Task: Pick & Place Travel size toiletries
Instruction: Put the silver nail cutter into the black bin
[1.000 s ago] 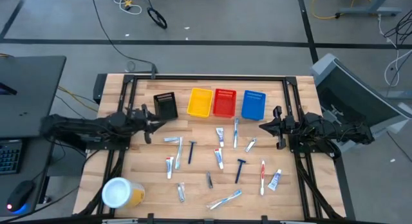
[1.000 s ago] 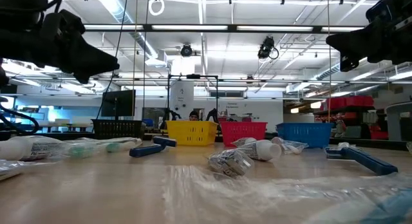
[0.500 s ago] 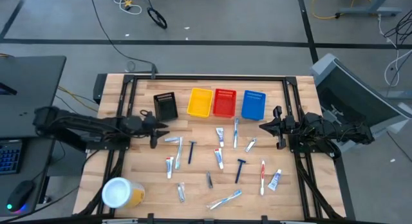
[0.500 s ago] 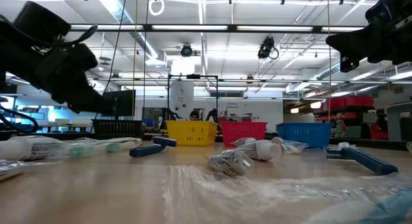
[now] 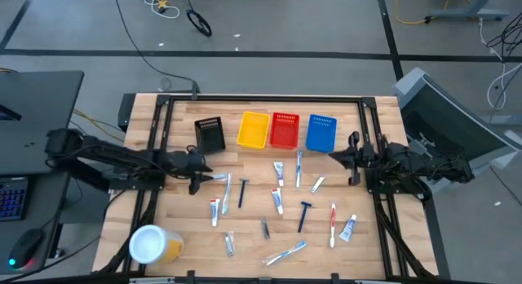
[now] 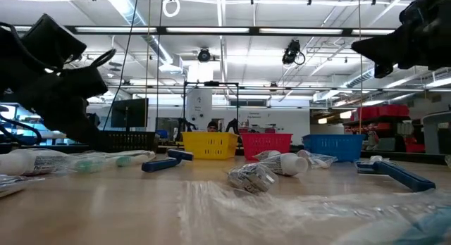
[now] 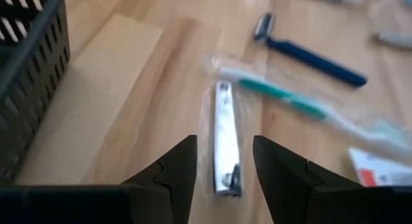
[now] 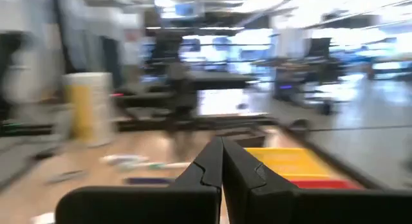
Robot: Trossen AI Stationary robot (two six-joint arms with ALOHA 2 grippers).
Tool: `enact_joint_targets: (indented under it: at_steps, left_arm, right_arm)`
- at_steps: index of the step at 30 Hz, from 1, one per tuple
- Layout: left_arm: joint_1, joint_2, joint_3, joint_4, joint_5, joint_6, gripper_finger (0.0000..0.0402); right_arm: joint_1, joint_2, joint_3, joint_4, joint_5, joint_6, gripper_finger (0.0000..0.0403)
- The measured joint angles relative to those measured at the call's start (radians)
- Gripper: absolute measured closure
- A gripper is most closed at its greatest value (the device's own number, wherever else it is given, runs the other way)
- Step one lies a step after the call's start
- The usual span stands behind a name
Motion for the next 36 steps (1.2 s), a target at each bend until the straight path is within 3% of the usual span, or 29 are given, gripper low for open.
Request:
enact_joint_targets:
  at_steps: [7,15,25,31,36]
  left_arm:
    - [0.0,0.091,0.0,0.059,0.015,0.02,0.0239]
    - [0.0,0.177,0.0,0.095,0.015,0.115,0.0244]
    - [0.0,0.19,0.0,0.143,-0.013,0.101,0.0335]
    - [0.0,0.191,0.03,0.15,-0.017,0.134,0.0336]
    - [-0.013,0.19,0.074,0.149,-0.019,0.194,0.0318]
  right_arm:
    - [0.0,0.0,0.0,0.032,0.39,-0.022,0.0397]
    - [-0.001,0.0,0.0,0.034,0.615,-0.066,0.0397]
    - [-0.001,0.0,0.0,-0.017,0.603,-0.062,0.0388]
    - [-0.001,0.014,0.0,-0.035,0.467,-0.013,0.0358]
    - [-0.001,0.057,0.0,-0.035,0.414,0.015,0.0336]
